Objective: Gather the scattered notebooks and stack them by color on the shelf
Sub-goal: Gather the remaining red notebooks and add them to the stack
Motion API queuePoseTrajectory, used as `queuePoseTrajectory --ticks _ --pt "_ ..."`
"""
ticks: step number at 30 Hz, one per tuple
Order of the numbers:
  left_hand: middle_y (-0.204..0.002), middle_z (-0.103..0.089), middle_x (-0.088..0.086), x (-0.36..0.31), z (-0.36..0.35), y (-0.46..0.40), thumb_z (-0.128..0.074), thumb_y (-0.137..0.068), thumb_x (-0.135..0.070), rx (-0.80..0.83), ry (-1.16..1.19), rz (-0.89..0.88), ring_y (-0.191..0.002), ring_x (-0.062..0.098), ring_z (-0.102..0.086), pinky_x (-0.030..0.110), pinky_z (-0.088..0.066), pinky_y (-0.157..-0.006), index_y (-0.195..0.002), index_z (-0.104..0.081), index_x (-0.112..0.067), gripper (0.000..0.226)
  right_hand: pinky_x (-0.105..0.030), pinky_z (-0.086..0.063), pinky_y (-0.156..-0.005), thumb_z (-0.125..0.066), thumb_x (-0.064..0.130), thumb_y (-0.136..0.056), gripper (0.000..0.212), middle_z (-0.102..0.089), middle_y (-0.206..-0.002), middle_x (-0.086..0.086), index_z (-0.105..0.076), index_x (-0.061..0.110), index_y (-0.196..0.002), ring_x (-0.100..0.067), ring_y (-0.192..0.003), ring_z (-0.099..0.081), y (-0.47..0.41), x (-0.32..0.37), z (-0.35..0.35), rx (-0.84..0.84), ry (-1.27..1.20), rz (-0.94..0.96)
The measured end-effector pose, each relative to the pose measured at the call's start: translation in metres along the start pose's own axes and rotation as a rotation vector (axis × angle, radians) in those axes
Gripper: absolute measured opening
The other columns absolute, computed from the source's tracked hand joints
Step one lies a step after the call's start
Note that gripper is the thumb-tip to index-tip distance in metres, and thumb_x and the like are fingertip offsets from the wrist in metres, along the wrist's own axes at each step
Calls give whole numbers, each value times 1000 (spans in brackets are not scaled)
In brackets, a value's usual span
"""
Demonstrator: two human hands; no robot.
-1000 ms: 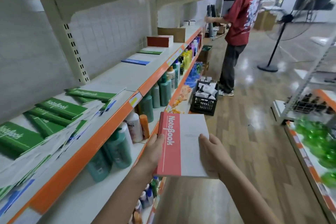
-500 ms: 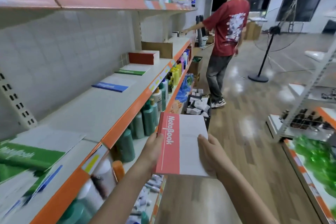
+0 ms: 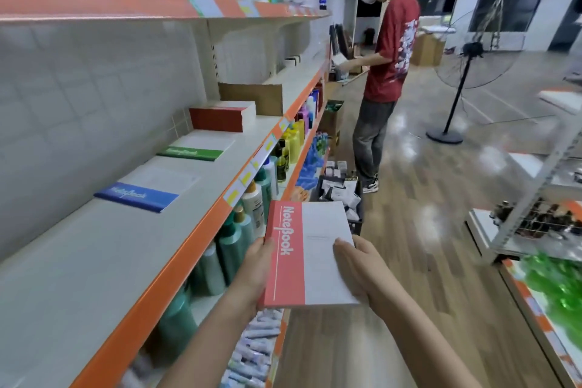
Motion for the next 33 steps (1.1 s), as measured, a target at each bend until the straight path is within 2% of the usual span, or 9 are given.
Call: queuePoseTrajectory --ticks 3,7,12,15,18,22,27,30,33 --pt "-66 -72 0 -12 -15 -47 -43 -100 -25 -20 13 -16 -56 12 -69 19 -49 -45 -89 -61 -16 23 -32 -51 -75 -43 18 -97 22 -69 -100 -7 -59 8 -107 -23 -87 -66 -53 13 10 2 27 -4" --pt "-73 -73 4 -24 -33 -110 -45 -99 -31 -68 -7 18 -61 17 -70 24 -51 -50 -94 -61 -14 24 -39 -51 -87 -44 17 -95 19 -70 -103 -6 -60 14 -103 -25 -95 -66 -125 35 22 43 70 15" --pt "-87 -72 10 -40 -44 -188 -50 -97 -36 -196 -90 33 -77 26 -69 31 -52 -69 -93 -62 -12 27 -25 -47 -68 -44 17 -96 19 -67 -98 -3 -58 9 -105 -13 -80 -62 -209 54 32 101 114 28" --pt "-69 -72 0 -46 -51 -221 -50 -97 -38 -219 -56 36 -63 16 -69 24 -48 -56 -90 -59 -14 27 -13 -46 -53 -43 16 -96 16 -65 -83 11 -58 22 -92 3 -65 -61 -251 65 35 144 127 54" --pt "-61 -70 -3 -52 -52 -247 -49 -97 -36 -260 -10 33 -53 11 -67 21 -46 -46 -93 -58 -13 25 -6 -40 -42 -44 17 -96 19 -63 -78 16 -56 25 -85 9 -55 -59 -286 73 33 184 158 66" --pt "-62 -71 -4 -63 -53 -281 -48 -97 -37 -284 18 26 -52 10 -68 18 -46 -42 -97 -57 -13 26 -9 -41 -44 -43 23 -98 18 -64 -79 18 -53 30 -85 6 -59 -61 -330 86 28 229 191 92" --pt "-73 -72 2 -76 -59 -332 -49 -97 -36 -292 4 21 -63 16 -68 24 -49 -55 -94 -61 -12 27 -7 -40 -42 -44 23 -97 13 -65 -92 9 -54 24 -105 3 -63 -62 -386 99 25 248 191 111" --pt "-80 -72 7 -88 -62 -365 -49 -97 -37 -311 -11 21 -67 20 -68 26 -51 -60 -92 -63 -14 27 -11 -40 -42 -44 27 -97 10 -64 -88 10 -54 26 -100 3 -61 -62 -423 111 23 257 217 118" --pt "-103 -71 16 -104 -54 -404 -48 -98 -35 -374 -17 19 -91 33 -68 37 -53 -81 -104 -64 -11 29 -23 -47 -59 -44 32 -96 25 -67 -103 0 -55 18 -113 -14 -87 -65 -463 129 12 281 257 100"
Point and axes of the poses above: each hand's wrist, its own y-axis away from the middle knuckle, its own z-axis out of the back of the hand, x = y × z, the point moved 7 cm from there along -y, towards the middle knuckle
